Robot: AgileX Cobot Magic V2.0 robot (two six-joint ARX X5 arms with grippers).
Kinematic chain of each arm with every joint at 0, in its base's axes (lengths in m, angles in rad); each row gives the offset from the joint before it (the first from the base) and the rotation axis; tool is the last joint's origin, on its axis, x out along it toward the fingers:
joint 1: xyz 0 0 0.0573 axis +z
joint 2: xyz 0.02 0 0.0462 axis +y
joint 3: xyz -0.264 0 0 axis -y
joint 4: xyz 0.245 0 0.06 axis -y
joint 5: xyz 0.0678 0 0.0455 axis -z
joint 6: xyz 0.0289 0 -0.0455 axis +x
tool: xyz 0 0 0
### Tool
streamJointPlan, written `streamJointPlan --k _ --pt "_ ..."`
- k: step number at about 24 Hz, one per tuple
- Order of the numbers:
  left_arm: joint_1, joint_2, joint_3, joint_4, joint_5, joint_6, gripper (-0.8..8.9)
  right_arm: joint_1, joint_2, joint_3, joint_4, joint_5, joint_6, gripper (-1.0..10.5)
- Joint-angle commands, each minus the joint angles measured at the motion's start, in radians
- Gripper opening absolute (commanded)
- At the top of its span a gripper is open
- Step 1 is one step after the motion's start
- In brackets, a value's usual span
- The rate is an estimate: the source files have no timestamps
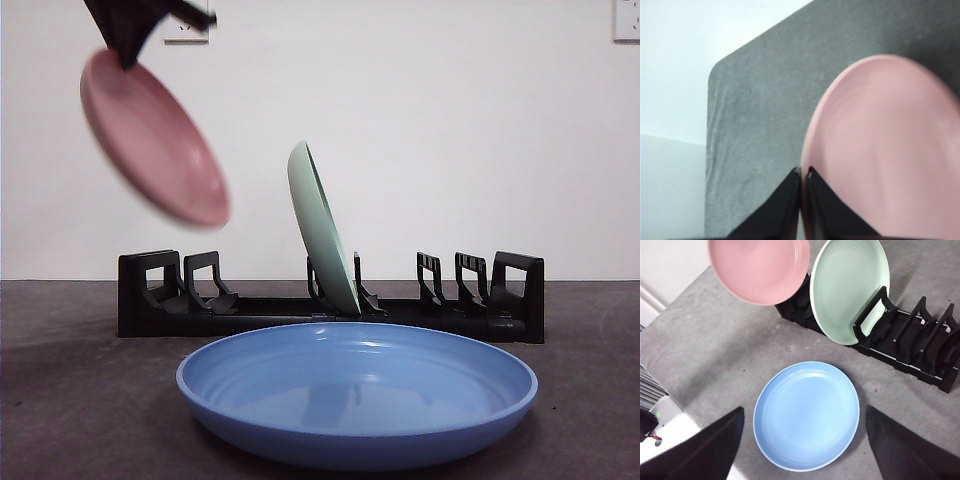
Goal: Place the plate
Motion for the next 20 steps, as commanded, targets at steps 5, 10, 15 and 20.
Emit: streamJointPlan --k 5,10,15,20 --pt "-0.046 -0.146 0.041 -0.099 0.042 -0.057 0.04 0.002 0.004 0.016 0.01 -0.004 -0.005 3.8" --pt "-0.068 -0.238 0.041 -0.196 0.237 -0.127 0.04 0.002 0.004 0.016 0.011 -0.004 -0.005 3.8" --pt "-0.082 -0.298 0.022 -0.283 0.412 -0.146 0.04 0.002 0.004 0.016 0.011 -0.004 -0.005 3.8" --pt "-0.096 -0.379 -0.09 -0.262 0.605 -0.137 0.04 0.002 0.004 0.016 0.01 -0.004 -0.002 3.8"
